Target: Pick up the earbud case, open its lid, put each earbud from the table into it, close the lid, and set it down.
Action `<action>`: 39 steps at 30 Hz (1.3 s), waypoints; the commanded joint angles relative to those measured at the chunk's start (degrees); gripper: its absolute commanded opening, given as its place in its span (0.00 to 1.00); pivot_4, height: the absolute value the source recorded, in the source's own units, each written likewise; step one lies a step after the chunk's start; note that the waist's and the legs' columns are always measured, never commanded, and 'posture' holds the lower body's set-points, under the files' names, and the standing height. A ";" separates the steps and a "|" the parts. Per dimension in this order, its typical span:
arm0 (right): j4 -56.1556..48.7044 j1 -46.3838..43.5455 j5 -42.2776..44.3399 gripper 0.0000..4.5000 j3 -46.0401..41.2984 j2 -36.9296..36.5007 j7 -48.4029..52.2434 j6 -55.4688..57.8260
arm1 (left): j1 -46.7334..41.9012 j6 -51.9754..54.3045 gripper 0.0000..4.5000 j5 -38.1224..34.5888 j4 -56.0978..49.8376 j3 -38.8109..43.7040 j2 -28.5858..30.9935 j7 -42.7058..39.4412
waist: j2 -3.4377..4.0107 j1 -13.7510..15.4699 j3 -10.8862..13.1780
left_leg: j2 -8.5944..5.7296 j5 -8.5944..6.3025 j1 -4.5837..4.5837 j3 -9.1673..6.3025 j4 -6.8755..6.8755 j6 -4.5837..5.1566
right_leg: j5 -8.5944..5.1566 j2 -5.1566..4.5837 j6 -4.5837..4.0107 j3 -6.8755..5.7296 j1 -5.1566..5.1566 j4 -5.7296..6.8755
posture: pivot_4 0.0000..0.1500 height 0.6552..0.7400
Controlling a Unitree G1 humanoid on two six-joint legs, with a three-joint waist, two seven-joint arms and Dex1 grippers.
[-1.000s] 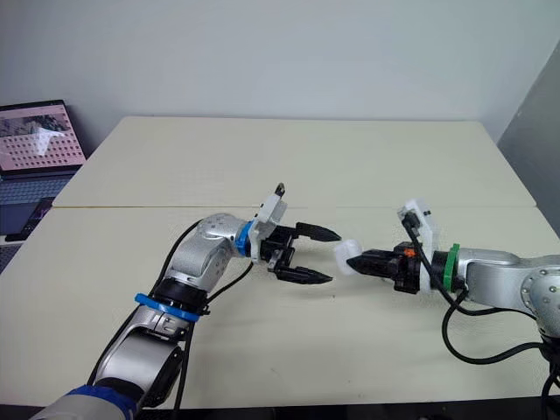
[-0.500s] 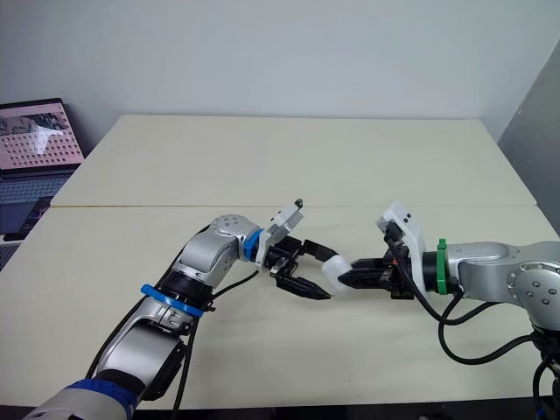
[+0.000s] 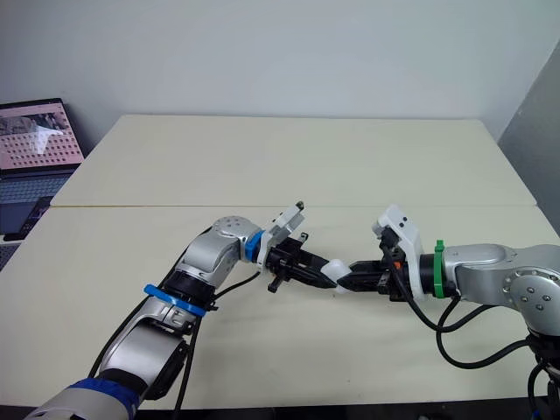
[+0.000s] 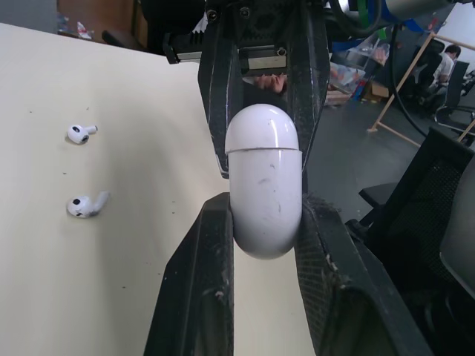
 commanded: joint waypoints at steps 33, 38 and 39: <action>3.21 0.55 -17.34 0.94 -7.06 -2.73 7.53 -3.08 | 1.89 -3.82 0.17 1.11 -0.58 2.10 -1.84 4.09 | 0.00 -0.28 0.00 | -0.03 0.00 0.00 0.02 0.01 0.00 | 0.00 -0.02 0.00 0.01 -0.01 0.03 | 1.00 1.00; 3.15 0.44 -17.21 0.94 -9.44 -2.12 7.74 -2.21 | 2.74 -3.57 0.17 0.83 -1.60 2.96 -1.68 5.53 | 0.00 -0.30 0.00 | -0.01 0.00 0.01 0.00 0.01 0.00 | 0.00 -0.02 0.00 0.01 -0.01 0.04 | 1.00 1.00; 2.77 0.42 -16.32 0.94 -10.40 -1.81 7.85 -2.00 | 3.25 -4.54 0.17 0.57 -1.90 3.79 -1.98 6.59 | 0.00 -0.30 0.00 | -0.01 0.00 0.01 0.02 0.01 0.00 | 0.00 -0.02 0.00 0.02 -0.01 0.04 | 1.00 1.00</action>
